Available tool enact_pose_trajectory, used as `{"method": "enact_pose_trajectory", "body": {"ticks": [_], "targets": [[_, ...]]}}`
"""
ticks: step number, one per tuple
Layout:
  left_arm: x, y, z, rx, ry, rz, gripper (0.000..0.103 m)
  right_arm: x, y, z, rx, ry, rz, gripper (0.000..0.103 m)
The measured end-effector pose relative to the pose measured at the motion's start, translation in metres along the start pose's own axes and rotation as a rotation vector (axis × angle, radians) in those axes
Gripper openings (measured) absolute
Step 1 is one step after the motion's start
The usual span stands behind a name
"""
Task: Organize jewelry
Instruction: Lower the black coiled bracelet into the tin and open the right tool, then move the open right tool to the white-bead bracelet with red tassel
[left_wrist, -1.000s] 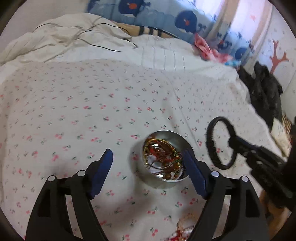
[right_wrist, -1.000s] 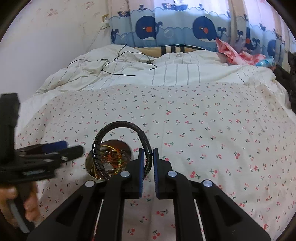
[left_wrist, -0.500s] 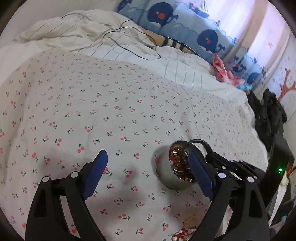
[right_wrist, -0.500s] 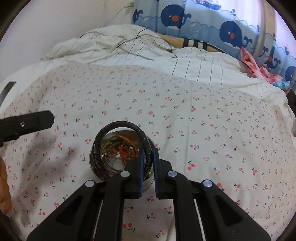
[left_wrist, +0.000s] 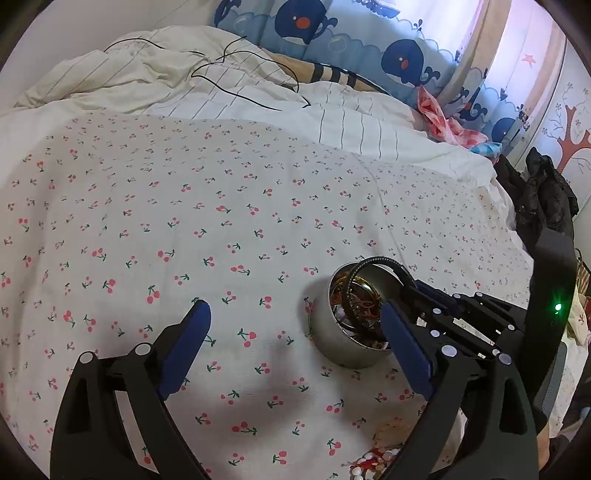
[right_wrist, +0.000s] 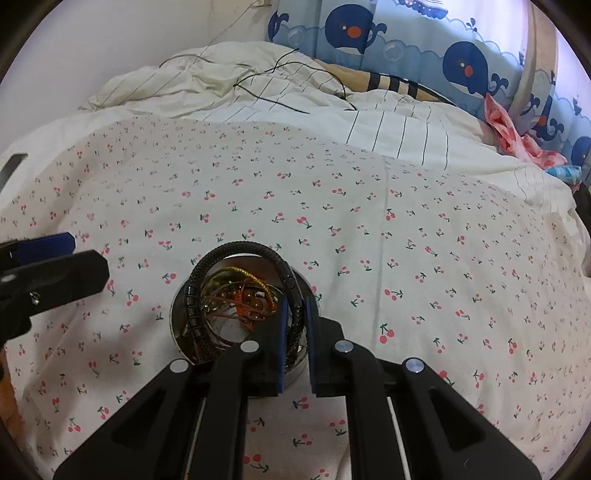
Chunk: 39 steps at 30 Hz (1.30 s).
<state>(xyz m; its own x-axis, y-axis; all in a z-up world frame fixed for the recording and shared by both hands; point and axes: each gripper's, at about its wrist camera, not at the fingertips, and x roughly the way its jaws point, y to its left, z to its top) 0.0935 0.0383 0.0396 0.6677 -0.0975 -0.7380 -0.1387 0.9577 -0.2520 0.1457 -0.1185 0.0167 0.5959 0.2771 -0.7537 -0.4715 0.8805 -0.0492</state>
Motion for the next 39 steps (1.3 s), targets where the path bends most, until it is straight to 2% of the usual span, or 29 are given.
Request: {"method": "enact_pose_trajectory", "body": {"ticks": [1, 3, 10, 12, 21, 39], "targets": [[0.000, 0.000, 0.000, -0.002, 0.001, 0.002, 0.090, 0.002, 0.001, 0.000, -0.002, 0.012, 0.004, 0.012], [0.001, 0.003, 0.001, -0.014, 0.007, 0.001, 0.090, 0.002, -0.002, -0.002, 0.006, 0.017, 0.001, 0.035], [0.003, 0.007, 0.001, -0.018, 0.014, 0.021, 0.091, -0.020, -0.014, 0.002, 0.057, -0.039, 0.003, 0.037], [0.002, 0.002, -0.001, 0.007, 0.012, 0.033, 0.091, -0.024, -0.017, 0.001, 0.068, -0.041, 0.010, 0.042], [-0.004, -0.027, -0.009, 0.151, -0.033, 0.102, 0.091, -0.035, -0.019, -0.017, 0.077, -0.012, 0.064, 0.049], [-0.015, -0.061, -0.022, 0.302, -0.100, 0.147, 0.091, -0.066, -0.027, -0.050, 0.072, 0.016, 0.132, 0.054]]}}
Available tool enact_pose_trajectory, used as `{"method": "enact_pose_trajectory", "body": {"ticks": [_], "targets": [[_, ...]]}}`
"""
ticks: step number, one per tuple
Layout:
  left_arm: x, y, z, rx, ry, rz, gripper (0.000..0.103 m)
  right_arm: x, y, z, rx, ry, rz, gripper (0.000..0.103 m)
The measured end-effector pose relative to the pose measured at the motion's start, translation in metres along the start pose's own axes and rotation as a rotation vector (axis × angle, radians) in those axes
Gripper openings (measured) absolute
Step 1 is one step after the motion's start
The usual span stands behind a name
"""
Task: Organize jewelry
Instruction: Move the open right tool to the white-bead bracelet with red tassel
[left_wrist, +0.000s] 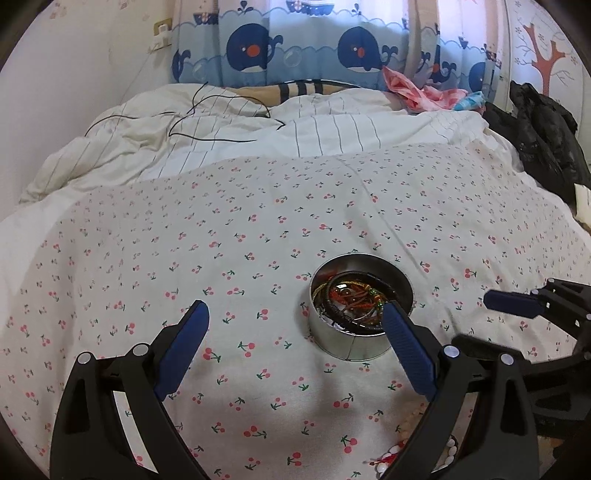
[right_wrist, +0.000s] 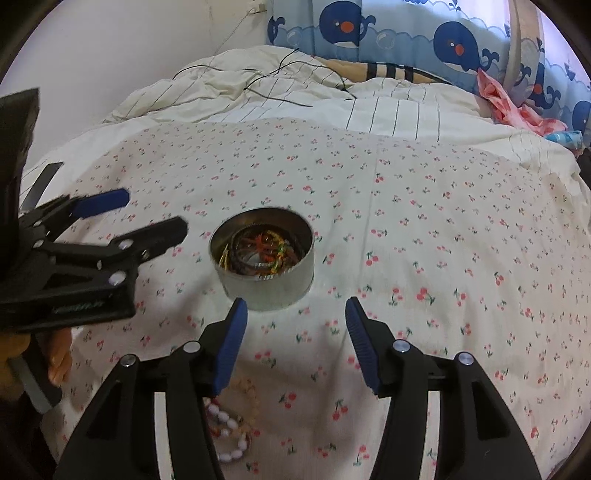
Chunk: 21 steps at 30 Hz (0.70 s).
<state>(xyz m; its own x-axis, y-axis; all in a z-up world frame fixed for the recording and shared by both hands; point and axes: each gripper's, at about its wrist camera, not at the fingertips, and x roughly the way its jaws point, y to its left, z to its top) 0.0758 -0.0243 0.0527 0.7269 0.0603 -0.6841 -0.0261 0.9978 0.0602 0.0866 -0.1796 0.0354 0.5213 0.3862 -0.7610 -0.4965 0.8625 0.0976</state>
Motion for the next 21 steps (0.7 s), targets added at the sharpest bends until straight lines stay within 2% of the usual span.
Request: {"method": "enact_pose_trajectory", "body": {"ticks": [9, 15, 19, 21], "targets": [[0.001, -0.005, -0.002, 0.044, 0.002, 0.003, 0.091, -0.010, 0.008, -0.018, -0.062, 0.046, 0.076, 0.054], [0.000, 0.019, -0.011, -0.060, 0.040, -0.025, 0.091, -0.020, 0.012, -0.052, -0.127, 0.102, 0.104, 0.054], [0.008, 0.037, -0.030, -0.135, 0.110, -0.035, 0.093, -0.023, 0.021, -0.062, -0.183, 0.092, 0.136, 0.054], [0.013, 0.041, -0.031, -0.166, 0.131, -0.064, 0.093, -0.024, 0.030, -0.063, -0.208, 0.070, 0.167, 0.054]]}}
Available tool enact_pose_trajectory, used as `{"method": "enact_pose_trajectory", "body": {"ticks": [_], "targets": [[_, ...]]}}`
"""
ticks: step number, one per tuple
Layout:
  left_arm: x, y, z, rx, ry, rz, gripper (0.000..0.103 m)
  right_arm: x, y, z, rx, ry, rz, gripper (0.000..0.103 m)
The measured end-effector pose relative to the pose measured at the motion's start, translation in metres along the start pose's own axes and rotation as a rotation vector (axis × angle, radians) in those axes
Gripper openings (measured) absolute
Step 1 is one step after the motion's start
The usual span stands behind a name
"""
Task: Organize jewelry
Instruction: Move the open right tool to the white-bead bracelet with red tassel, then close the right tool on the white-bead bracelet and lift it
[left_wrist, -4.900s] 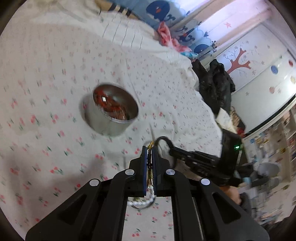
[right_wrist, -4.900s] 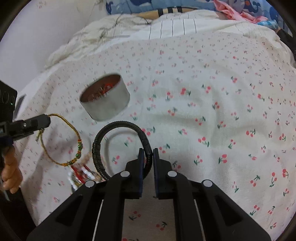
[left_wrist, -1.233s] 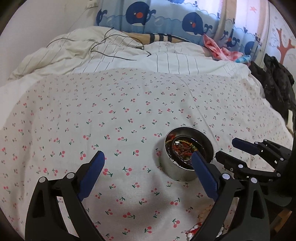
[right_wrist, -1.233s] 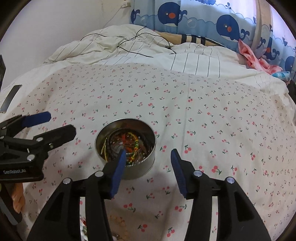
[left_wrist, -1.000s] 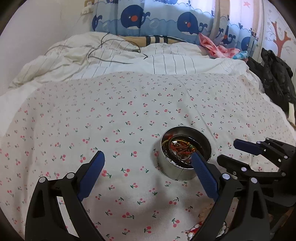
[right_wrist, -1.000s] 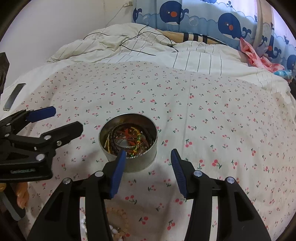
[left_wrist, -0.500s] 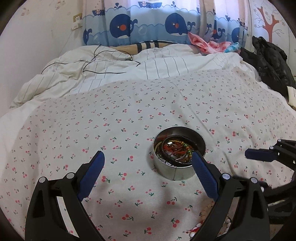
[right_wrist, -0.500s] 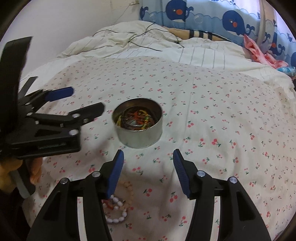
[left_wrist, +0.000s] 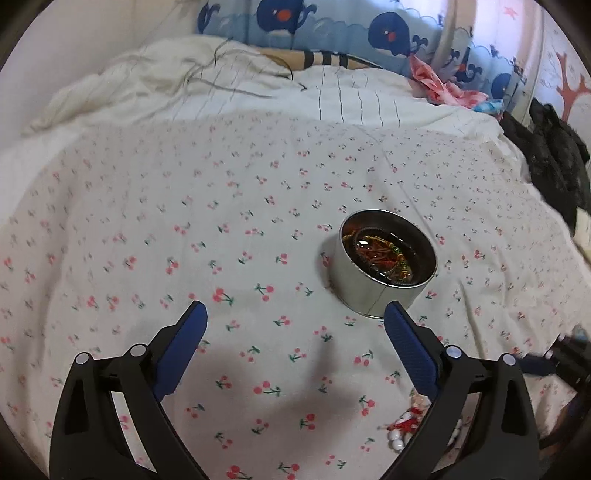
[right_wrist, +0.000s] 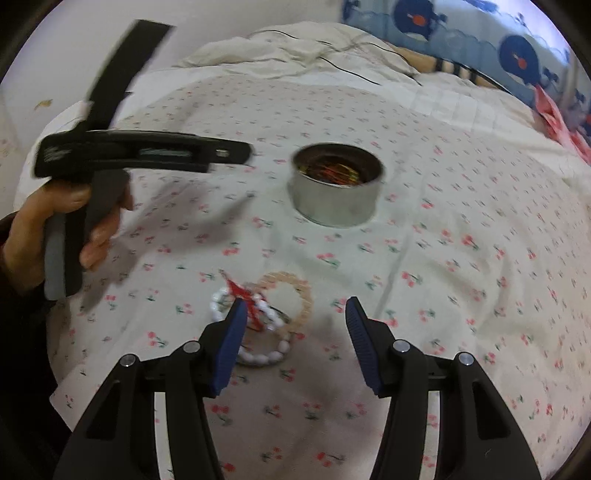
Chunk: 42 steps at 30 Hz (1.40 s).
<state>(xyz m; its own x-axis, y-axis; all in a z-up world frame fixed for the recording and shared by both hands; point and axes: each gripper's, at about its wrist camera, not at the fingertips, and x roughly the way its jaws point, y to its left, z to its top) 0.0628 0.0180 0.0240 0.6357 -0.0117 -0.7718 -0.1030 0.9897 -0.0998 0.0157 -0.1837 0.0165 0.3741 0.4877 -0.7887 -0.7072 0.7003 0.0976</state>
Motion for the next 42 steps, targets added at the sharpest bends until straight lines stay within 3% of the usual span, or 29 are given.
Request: {"method": "enact_pose_trajectory", "body": {"ticks": [5, 11, 13, 15, 20, 24, 32, 33, 34, 35, 38, 42], "targets": [[0.002, 0.001, -0.002, -0.006, -0.001, -0.005, 0.093, 0.007, 0.017, 0.003, -0.052, -0.023, 0.028, 0.053], [0.003, 0.001, -0.001, -0.006, 0.007, -0.014, 0.093, 0.030, 0.037, -0.001, -0.124, 0.040, 0.033, 0.019], [0.003, 0.001, 0.000, -0.012, 0.009, -0.020, 0.093, 0.035, 0.038, -0.002, -0.122, 0.053, 0.027, 0.018], [0.003, 0.001, 0.000, -0.012, 0.011, -0.023, 0.093, 0.038, 0.036, -0.002, -0.110, 0.056, 0.022, 0.008], [0.004, 0.001, 0.000, -0.011, 0.015, -0.025, 0.094, 0.029, 0.030, 0.003, -0.071, 0.003, 0.027, 0.000], [0.005, 0.002, 0.000, -0.017, 0.019, -0.027, 0.094, 0.015, 0.016, 0.008, -0.005, -0.043, 0.082, 0.000], [0.006, 0.002, -0.001, -0.023, 0.025, -0.037, 0.094, 0.032, 0.019, 0.005, -0.003, 0.023, 0.096, 0.001], [0.006, 0.002, -0.001, -0.024, 0.026, -0.038, 0.094, 0.032, 0.019, 0.005, -0.002, 0.023, 0.099, 0.010], [0.006, 0.002, -0.001, -0.025, 0.026, -0.040, 0.094, 0.032, 0.020, 0.005, -0.005, 0.022, 0.098, 0.029], [0.006, 0.002, -0.001, -0.026, 0.026, -0.041, 0.094, 0.031, 0.020, 0.004, 0.002, 0.008, 0.101, 0.063], [0.006, 0.002, -0.001, -0.027, 0.026, -0.044, 0.094, 0.025, 0.023, 0.004, -0.005, -0.022, 0.117, 0.064], [0.007, 0.002, -0.001, -0.029, 0.029, -0.047, 0.094, 0.033, 0.023, 0.003, -0.009, 0.011, 0.087, 0.041]]}}
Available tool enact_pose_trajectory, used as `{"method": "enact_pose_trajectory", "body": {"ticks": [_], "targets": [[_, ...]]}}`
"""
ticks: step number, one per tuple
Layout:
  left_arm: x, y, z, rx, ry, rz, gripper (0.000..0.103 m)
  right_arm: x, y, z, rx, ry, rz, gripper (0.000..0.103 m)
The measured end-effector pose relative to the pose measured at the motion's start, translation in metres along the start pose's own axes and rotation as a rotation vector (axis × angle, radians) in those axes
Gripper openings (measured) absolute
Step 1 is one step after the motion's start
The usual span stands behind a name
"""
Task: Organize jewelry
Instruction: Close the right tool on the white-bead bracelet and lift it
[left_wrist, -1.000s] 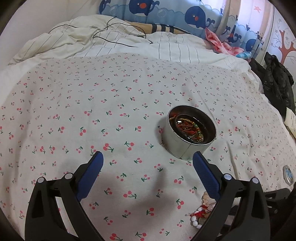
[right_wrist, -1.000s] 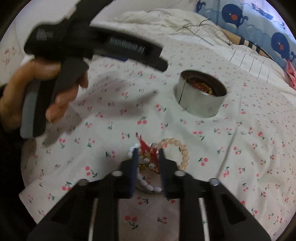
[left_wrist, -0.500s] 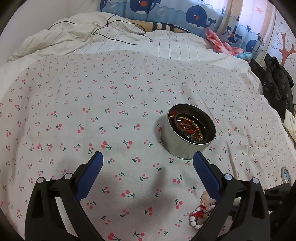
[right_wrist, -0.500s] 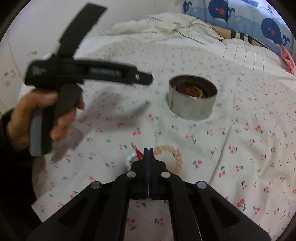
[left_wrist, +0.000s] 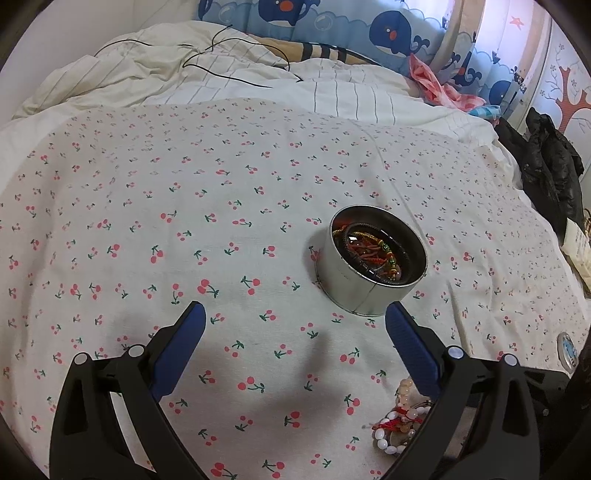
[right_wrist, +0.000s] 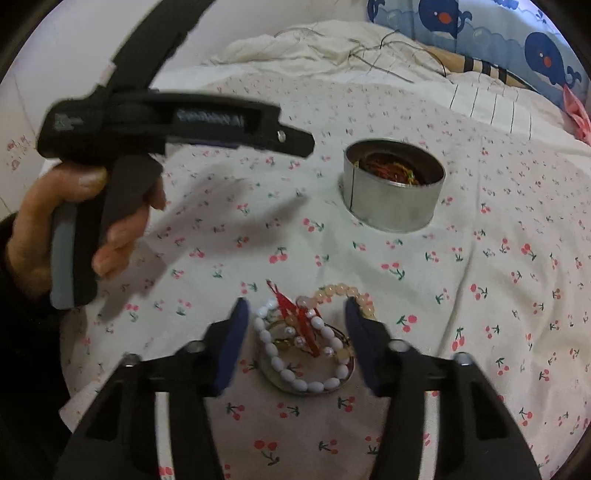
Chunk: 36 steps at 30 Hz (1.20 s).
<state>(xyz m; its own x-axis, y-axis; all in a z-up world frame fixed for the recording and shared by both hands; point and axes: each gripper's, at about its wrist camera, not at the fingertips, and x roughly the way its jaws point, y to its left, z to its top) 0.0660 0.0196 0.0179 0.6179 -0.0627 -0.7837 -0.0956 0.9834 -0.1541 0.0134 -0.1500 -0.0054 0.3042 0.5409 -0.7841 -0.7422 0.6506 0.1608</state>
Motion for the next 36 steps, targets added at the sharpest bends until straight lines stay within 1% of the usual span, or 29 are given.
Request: {"method": "enact_pose_trajectory", "body": {"ticks": [2, 4, 6, 7, 8, 11, 13, 15, 16, 18, 19, 20, 21, 23, 24, 25, 26, 29, 31, 33, 36], "targets": [[0.000, 0.000, 0.000, 0.000, 0.002, -0.002, 0.094, 0.006, 0.000, -0.001, -0.008, 0.028, 0.003, 0.035], [0.001, -0.001, -0.001, 0.001, 0.003, -0.003, 0.094, 0.012, 0.001, -0.003, -0.017, 0.046, -0.015, 0.034], [0.001, -0.001, -0.001, 0.001, 0.003, -0.003, 0.094, 0.016, 0.002, -0.004, -0.026, 0.064, -0.025, 0.014], [0.001, -0.001, -0.001, 0.001, 0.003, -0.003, 0.094, 0.014, 0.002, -0.004, -0.027, 0.058, -0.026, 0.009], [0.001, -0.001, -0.001, 0.000, 0.003, -0.003, 0.094, 0.013, 0.002, -0.004, -0.026, 0.053, -0.023, 0.006], [0.001, -0.001, -0.001, 0.002, 0.004, -0.003, 0.094, 0.003, 0.000, -0.003, -0.007, 0.016, 0.006, 0.005], [0.002, -0.002, -0.001, 0.004, 0.005, 0.000, 0.094, -0.005, -0.004, 0.000, 0.026, -0.012, 0.053, 0.004], [0.003, -0.001, -0.002, 0.005, 0.012, 0.000, 0.094, -0.016, -0.012, 0.001, 0.064, -0.056, 0.078, 0.004], [0.004, -0.002, -0.002, 0.006, 0.016, -0.003, 0.094, -0.026, -0.017, 0.002, 0.091, -0.098, 0.117, 0.004], [0.006, -0.003, -0.003, 0.010, 0.021, -0.003, 0.094, -0.040, -0.025, 0.005, 0.131, -0.156, 0.163, 0.004], [0.006, -0.004, -0.003, 0.013, 0.022, -0.001, 0.094, -0.046, -0.031, 0.005, 0.156, -0.177, 0.190, 0.004], [0.008, -0.004, -0.004, 0.017, 0.025, 0.003, 0.094, -0.048, -0.034, 0.005, 0.169, -0.183, 0.191, 0.004], [0.009, -0.005, -0.004, 0.020, 0.031, 0.003, 0.094, -0.047, -0.038, 0.006, 0.179, -0.182, 0.172, 0.004], [0.012, -0.008, -0.005, 0.032, 0.051, -0.011, 0.094, -0.050, -0.045, 0.008, 0.214, -0.197, 0.176, 0.004], [0.013, -0.011, -0.006, 0.045, 0.064, -0.021, 0.094, -0.053, -0.048, 0.008, 0.221, -0.207, 0.164, 0.004], [0.016, -0.015, -0.008, 0.061, 0.080, -0.034, 0.094, -0.055, -0.051, 0.009, 0.227, -0.213, 0.118, 0.004], [0.018, -0.018, -0.010, 0.073, 0.093, -0.043, 0.094, -0.056, -0.054, 0.009, 0.240, -0.215, 0.089, 0.004], [0.024, -0.036, -0.019, 0.148, 0.135, -0.081, 0.094, -0.066, -0.069, 0.008, 0.300, -0.253, 0.044, 0.004], [0.025, -0.054, -0.026, 0.224, 0.135, -0.077, 0.094, -0.077, -0.080, 0.007, 0.352, -0.298, 0.014, 0.004], [0.028, -0.070, -0.033, 0.296, 0.134, -0.051, 0.094, -0.083, -0.089, 0.005, 0.392, -0.320, -0.010, 0.004], [0.036, -0.086, -0.042, 0.360, 0.151, -0.034, 0.094, -0.088, -0.099, 0.001, 0.442, -0.340, -0.006, 0.004]]}}
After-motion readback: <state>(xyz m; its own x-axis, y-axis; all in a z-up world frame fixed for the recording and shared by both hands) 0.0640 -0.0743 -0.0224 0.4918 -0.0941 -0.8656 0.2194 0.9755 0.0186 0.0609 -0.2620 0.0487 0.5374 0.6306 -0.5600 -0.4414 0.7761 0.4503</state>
